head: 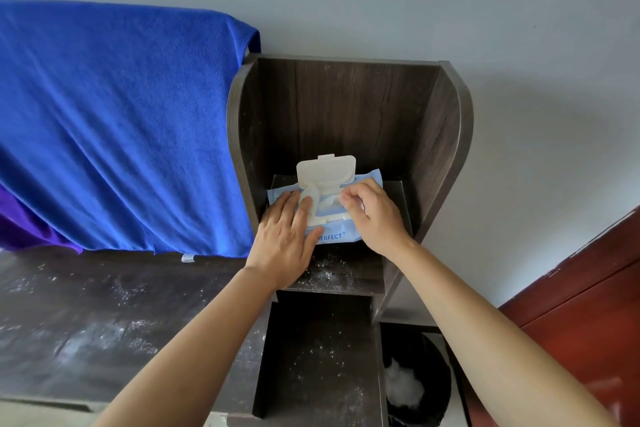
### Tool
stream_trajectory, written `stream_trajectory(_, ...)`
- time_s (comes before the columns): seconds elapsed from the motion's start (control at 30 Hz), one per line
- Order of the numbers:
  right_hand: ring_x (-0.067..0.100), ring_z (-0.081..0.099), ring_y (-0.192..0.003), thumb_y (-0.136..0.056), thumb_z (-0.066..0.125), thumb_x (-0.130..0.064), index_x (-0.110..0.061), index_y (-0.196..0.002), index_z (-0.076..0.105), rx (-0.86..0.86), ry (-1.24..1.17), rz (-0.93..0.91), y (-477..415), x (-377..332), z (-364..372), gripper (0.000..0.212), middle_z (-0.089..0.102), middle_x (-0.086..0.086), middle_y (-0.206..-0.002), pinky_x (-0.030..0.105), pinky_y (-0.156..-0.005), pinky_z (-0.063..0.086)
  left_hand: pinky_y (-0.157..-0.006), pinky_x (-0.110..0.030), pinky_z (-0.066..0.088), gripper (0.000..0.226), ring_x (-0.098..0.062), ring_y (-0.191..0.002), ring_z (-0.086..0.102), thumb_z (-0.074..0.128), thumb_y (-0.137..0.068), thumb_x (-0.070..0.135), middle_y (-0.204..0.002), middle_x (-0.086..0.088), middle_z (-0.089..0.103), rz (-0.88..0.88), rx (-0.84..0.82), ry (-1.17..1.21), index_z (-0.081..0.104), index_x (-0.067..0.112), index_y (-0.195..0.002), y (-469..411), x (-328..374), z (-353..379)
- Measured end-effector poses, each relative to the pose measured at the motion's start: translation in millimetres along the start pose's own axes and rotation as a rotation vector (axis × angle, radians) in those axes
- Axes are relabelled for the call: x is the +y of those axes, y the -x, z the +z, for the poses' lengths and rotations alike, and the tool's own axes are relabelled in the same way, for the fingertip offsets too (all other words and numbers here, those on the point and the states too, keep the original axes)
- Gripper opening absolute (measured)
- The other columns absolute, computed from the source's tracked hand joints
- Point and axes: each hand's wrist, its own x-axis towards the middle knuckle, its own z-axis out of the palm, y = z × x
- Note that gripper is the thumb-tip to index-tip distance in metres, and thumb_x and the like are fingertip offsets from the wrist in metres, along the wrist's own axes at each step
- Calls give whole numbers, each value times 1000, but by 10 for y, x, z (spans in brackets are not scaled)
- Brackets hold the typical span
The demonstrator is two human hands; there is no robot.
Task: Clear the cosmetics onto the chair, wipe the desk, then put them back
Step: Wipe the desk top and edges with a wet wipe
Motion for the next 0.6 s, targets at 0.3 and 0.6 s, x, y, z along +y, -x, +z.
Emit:
stream_trajectory(0.3,10,52,-115,-95,63,-48,-26,-117,66,-85,136,-21,-28,-14,-35,32,57,-9,-124,29,-87,47,-115,-48,30,66,-35,-142,36,25,-101,52,-151,-19,42,-3,-16,1,40,6,-146,5,-2,3)
stream_trajectory(0.6,4,58,-102,-98,61,-36,-27,-102,63,-13,-149,0,-30,-189,-164,10,54,-10,-112,16,-84,46,-116,-47,30,67,-33,-142,35,22,-100,53,-151,-16,42,-37,-31,17,40,8,-146,-12,23,-18)
